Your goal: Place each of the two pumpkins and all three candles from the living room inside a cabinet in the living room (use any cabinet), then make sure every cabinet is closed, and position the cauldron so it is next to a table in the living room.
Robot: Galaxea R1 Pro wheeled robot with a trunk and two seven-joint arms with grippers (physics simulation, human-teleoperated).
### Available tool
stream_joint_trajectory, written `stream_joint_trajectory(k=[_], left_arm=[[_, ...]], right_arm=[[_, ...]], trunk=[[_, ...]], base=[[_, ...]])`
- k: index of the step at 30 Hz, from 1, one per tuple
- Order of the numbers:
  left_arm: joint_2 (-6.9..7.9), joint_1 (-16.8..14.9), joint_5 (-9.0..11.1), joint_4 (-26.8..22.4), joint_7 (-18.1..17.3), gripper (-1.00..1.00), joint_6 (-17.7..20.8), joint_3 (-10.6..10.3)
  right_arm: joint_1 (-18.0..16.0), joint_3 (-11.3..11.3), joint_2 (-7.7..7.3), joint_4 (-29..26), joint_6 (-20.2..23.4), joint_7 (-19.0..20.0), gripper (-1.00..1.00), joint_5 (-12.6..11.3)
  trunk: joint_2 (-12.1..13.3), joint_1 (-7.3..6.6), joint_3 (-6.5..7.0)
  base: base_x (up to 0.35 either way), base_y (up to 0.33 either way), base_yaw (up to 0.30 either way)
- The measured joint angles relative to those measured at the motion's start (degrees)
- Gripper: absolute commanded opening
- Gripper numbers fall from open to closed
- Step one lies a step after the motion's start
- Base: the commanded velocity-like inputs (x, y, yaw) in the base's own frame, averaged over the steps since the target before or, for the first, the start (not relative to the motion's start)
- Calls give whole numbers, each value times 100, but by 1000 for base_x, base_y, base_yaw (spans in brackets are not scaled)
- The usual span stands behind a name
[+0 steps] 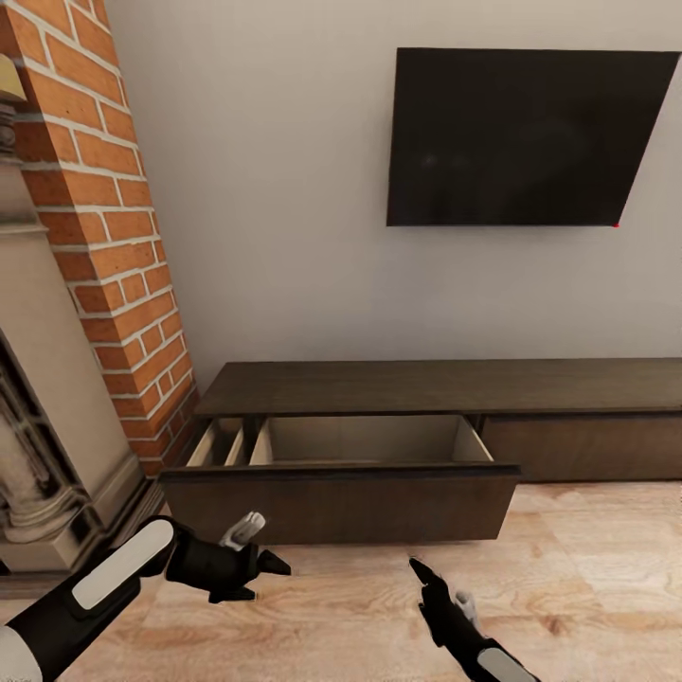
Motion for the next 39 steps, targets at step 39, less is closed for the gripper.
stream_joint_trajectory(k=[39], left_arm=[[-860, 26, -2171, 3116, 629, 100, -2692, -540]], right_arm=[[1, 461, 11, -375, 257, -2388, 100, 2997]], trunk=[[1059, -599, 688]], base=[[0, 0, 0]])
